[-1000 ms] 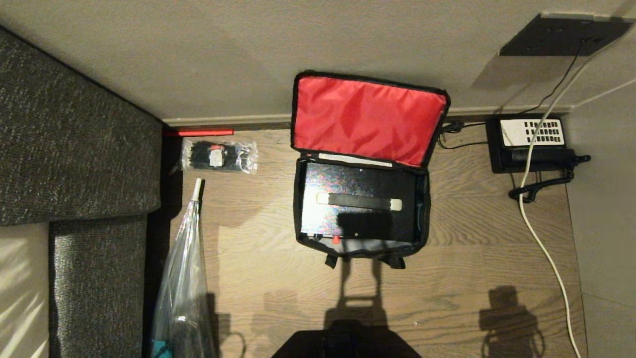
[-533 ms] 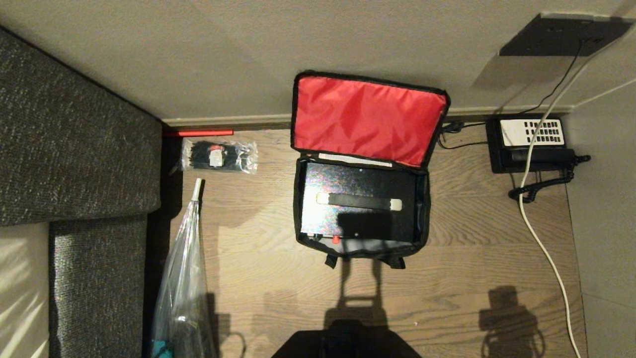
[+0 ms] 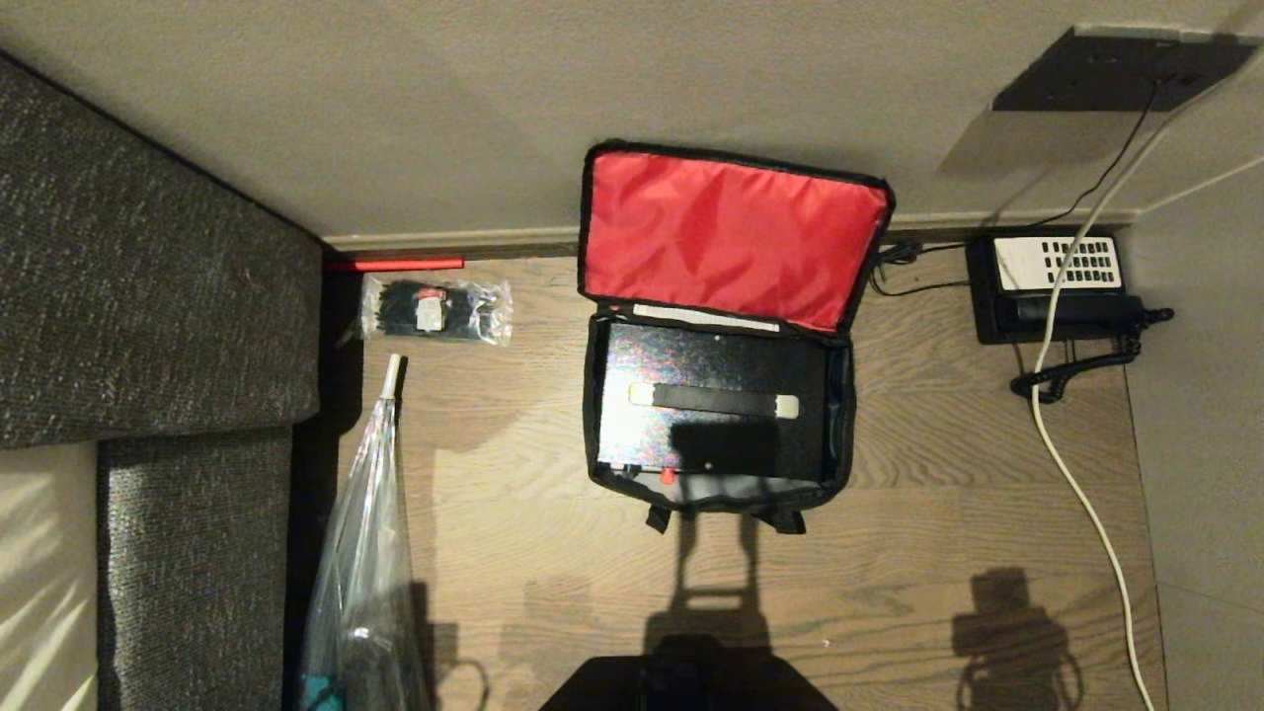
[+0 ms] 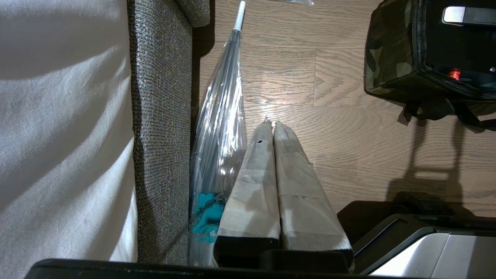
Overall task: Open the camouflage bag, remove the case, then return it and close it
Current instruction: Grip the handle
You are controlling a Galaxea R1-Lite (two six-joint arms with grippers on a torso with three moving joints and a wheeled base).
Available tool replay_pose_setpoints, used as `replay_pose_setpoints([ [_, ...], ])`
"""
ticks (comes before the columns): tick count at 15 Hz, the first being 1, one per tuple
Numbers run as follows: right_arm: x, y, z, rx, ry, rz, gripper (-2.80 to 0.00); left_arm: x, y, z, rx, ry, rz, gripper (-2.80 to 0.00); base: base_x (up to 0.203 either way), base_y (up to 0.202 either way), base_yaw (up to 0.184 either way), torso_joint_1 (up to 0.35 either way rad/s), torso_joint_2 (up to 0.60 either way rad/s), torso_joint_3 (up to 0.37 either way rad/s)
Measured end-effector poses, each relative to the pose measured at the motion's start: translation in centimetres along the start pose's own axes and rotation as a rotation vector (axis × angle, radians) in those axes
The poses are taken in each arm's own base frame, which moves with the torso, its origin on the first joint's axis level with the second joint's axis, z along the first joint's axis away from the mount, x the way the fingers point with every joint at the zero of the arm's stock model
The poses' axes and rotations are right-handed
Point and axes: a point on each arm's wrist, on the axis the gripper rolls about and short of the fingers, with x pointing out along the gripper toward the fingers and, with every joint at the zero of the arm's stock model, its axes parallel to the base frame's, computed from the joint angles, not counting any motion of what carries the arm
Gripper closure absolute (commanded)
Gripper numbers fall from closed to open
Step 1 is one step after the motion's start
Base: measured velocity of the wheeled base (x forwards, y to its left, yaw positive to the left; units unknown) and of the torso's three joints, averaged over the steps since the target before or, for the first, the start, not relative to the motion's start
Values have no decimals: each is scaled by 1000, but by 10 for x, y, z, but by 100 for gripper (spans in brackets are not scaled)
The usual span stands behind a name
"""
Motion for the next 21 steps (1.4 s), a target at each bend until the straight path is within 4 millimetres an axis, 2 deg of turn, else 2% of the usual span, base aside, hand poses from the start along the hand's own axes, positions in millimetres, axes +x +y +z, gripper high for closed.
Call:
replay_pose_setpoints([
  [5, 0, 0, 2, 1, -10, -4, 0, 0, 0, 0, 0, 0, 0, 0, 0, 0, 0, 0, 0, 0],
  [6, -2, 0, 6, 1, -24, 0, 0, 0, 0, 0, 0, 0, 0, 0, 0, 0, 0, 0, 0, 0],
  [7, -7, -1, 21, 2, -73, 1, 0, 0, 0, 0, 0, 0, 0, 0, 0, 0, 0, 0, 0, 0],
  [9, -25, -3, 57, 23, -161, 2, 0, 0, 0, 0, 0, 0, -1, 0, 0, 0, 0, 0, 0, 0],
  [11, -55, -4, 91, 63, -197, 15, 0, 0, 0, 0, 0, 0, 0, 0, 0, 0, 0, 0, 0, 0],
  [13, -78, -3, 97, 116, -82, 60, 0, 0, 0, 0, 0, 0, 0, 0, 0, 0, 0, 0, 0, 0],
  [15, -83, -1, 88, 159, 89, 132, 0, 0, 0, 0, 0, 0, 0, 0, 0, 0, 0, 0, 0, 0],
  [17, -77, -3, 103, 212, 166, 128, 0, 0, 0, 0, 0, 0, 0, 0, 0, 0, 0, 0, 0, 0],
  [18, -64, -5, 118, 240, 210, 115, 0, 0, 0, 0, 0, 0, 0, 0, 0, 0, 0, 0, 0, 0],
  [19, -46, -6, 134, 262, 262, 105, 0, 0, 0, 0, 0, 0, 0, 0, 0, 0, 0, 0, 0, 0],
  [21, 10, -9, 162, 293, 376, 81, 0, 0, 0, 0, 0, 0, 0, 0, 0, 0, 0, 0, 0, 0],
])
